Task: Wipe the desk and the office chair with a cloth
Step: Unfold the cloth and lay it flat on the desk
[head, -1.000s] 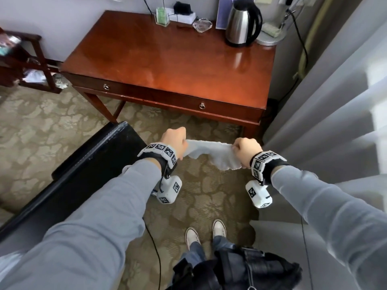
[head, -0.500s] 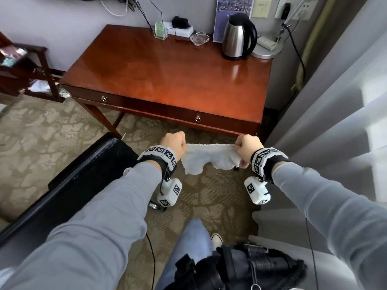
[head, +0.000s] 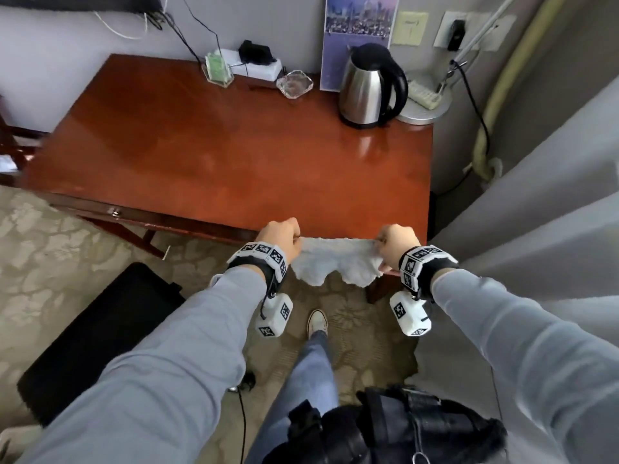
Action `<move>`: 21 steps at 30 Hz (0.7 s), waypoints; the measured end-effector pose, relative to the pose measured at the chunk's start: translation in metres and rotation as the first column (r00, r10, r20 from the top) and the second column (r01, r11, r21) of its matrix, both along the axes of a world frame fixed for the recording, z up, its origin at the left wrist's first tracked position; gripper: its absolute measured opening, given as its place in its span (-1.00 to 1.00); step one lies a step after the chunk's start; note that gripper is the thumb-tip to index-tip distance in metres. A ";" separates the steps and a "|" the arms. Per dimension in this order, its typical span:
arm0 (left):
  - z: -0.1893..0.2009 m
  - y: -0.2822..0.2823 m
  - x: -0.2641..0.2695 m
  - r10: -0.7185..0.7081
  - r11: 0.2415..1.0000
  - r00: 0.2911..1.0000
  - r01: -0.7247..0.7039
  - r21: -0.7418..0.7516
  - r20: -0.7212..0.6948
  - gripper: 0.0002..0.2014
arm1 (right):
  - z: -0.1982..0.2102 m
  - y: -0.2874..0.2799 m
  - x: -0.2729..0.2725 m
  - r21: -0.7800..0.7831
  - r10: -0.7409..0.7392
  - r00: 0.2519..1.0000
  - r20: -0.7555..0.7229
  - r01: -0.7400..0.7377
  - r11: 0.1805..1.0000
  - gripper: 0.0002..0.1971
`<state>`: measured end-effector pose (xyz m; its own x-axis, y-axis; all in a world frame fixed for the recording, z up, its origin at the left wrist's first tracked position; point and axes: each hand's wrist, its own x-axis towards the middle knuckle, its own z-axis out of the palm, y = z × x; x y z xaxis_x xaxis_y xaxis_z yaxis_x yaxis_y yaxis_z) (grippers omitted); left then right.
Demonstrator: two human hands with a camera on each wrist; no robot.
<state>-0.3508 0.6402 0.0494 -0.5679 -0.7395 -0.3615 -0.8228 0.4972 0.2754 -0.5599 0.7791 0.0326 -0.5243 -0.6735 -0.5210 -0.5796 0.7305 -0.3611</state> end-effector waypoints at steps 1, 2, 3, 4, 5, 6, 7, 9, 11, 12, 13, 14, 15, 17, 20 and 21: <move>-0.001 -0.013 -0.010 -0.025 1.000 1.000 0.025 0.013 0.018 -0.90 | -0.003 -0.012 -0.009 -0.001 -0.014 1.000 -0.013 0.014 1.000 -0.78; -0.001 -0.026 -0.020 -0.063 0.998 0.997 0.062 0.025 0.039 -0.87 | -0.005 -0.024 -0.019 -0.001 -0.021 0.999 -0.029 0.021 1.000 -0.77; -0.003 -0.039 -0.031 -0.112 0.993 0.992 0.110 0.034 0.063 -0.83 | -0.007 -0.036 -0.028 0.005 -0.018 0.999 -0.044 0.019 1.000 -0.77; -0.004 -0.052 -0.041 -0.157 0.987 0.984 0.154 0.043 0.082 -0.79 | -0.011 -0.046 -0.038 0.020 -0.011 0.999 -0.050 0.012 1.000 -0.76; -0.005 -0.064 -0.050 -0.182 0.983 0.979 0.178 0.050 0.089 -0.76 | -0.015 -0.055 -0.047 0.036 0.003 0.999 -0.051 -0.001 0.999 -0.76; -0.008 -0.074 -0.059 -0.192 0.981 0.977 0.186 0.060 0.096 -0.73 | -0.019 -0.064 -0.056 0.053 0.022 0.998 -0.052 -0.019 0.998 -0.76; -0.010 -0.083 -0.068 -0.190 0.981 0.977 0.183 0.068 0.102 -0.71 | -0.022 -0.072 -0.064 0.068 0.045 0.998 -0.053 -0.041 0.997 -0.76; -0.017 -0.097 -0.084 -0.166 0.985 0.980 0.159 0.069 0.112 -0.71 | -0.029 -0.088 -0.079 0.095 0.083 0.995 -0.057 -0.077 0.992 -0.76; -0.027 -0.111 -0.101 -0.157 0.987 0.981 0.151 0.060 0.113 -0.72 | -0.035 -0.105 -0.096 0.111 0.111 0.992 -0.057 -0.104 0.988 -0.75; -0.030 -0.117 -0.110 -0.151 0.988 0.982 0.145 0.056 0.111 -0.73 | -0.038 -0.112 -0.105 0.122 0.124 0.990 -0.060 -0.115 0.986 -0.75; -0.034 -0.123 -0.118 -0.146 0.989 0.984 0.141 0.052 0.106 -0.74 | -0.041 -0.120 -0.113 0.129 0.138 0.988 -0.068 -0.128 0.983 -0.74; -0.037 -0.129 -0.126 -0.146 0.989 0.984 0.141 0.048 0.103 -0.75 | -0.044 -0.127 -0.120 0.138 0.155 0.985 -0.076 -0.144 0.980 -0.74; -0.041 -0.134 -0.133 -0.141 0.989 0.984 0.136 0.050 0.110 -0.74 | -0.046 -0.134 -0.126 0.150 0.174 0.982 -0.076 -0.161 0.975 -0.74; -0.047 -0.142 -0.145 -0.093 0.995 0.989 0.086 0.058 0.119 -0.72 | -0.050 -0.149 -0.135 0.162 0.210 0.976 -0.065 -0.197 0.967 -0.74; -0.056 -0.154 -0.164 -0.024 0.999 0.995 0.020 0.046 0.099 -0.70 | -0.056 -0.164 -0.153 0.158 0.228 0.971 -0.071 -0.215 0.964 -0.73; -0.060 -0.158 -0.169 -0.001 0.999 0.995 -0.003 0.045 0.099 -0.68 | -0.058 -0.169 -0.159 0.152 0.229 0.970 -0.079 -0.215 0.965 -0.72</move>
<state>-0.5201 0.4820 -0.0106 -0.5272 -0.7216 -0.4488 -0.8474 0.4854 0.2150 -0.7189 0.6102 -0.0256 -0.4219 -0.7016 -0.5743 -0.7594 0.6195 -0.1989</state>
